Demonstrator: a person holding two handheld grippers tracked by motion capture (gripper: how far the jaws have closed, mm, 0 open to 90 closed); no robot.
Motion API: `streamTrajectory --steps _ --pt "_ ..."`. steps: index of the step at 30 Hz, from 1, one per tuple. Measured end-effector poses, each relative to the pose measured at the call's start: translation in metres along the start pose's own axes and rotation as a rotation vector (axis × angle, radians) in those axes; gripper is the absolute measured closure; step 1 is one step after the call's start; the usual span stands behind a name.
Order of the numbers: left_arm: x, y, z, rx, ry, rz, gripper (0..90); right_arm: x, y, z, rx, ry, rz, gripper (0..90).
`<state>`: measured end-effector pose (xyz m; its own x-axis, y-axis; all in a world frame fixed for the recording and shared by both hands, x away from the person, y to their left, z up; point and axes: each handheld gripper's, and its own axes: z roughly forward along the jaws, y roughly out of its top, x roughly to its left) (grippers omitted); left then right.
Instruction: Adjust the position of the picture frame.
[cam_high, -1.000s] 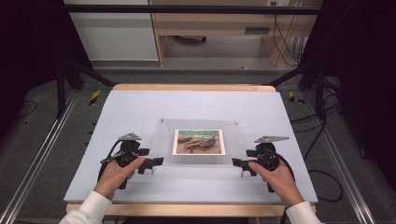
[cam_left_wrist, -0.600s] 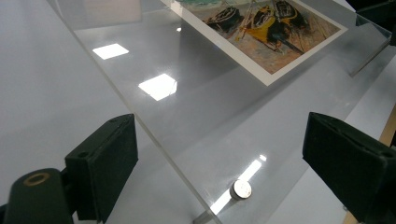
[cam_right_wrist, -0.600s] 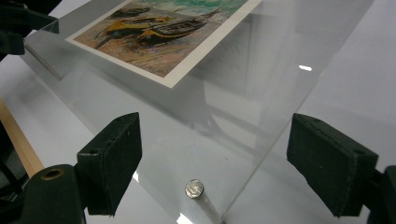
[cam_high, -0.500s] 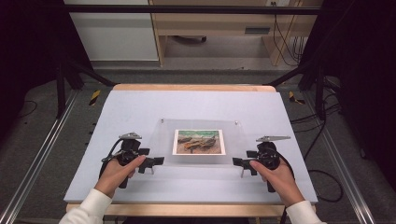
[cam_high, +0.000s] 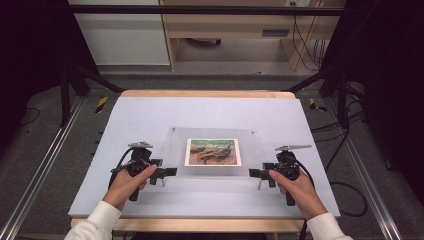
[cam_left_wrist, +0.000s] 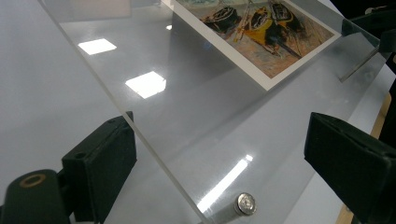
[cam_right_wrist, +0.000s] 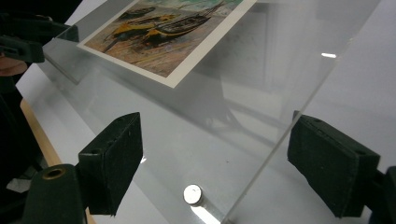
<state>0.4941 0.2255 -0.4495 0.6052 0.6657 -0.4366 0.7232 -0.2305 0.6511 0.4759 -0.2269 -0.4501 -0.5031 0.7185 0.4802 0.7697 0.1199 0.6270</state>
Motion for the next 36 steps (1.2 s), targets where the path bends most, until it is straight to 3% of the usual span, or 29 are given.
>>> streamTrajectory --steps 10,18,24,36 --pt "0.001 0.001 0.0 0.005 -0.005 0.0 9.3 -0.001 0.004 0.004 -0.005 -0.031 0.001 19.1" --pt "0.003 0.001 -0.004 -0.001 -0.001 -0.025 16.5 -0.002 0.005 0.002 0.001 -0.027 -0.001 21.6" --pt "0.002 0.0 -0.008 -0.008 0.007 -0.005 21.7 0.0 0.004 -0.001 -0.011 -0.036 -0.015 25.6" --pt "0.0 0.001 -0.019 -0.06 0.077 0.031 34.3 0.008 0.006 -0.008 -0.045 -0.079 -0.066 37.4"
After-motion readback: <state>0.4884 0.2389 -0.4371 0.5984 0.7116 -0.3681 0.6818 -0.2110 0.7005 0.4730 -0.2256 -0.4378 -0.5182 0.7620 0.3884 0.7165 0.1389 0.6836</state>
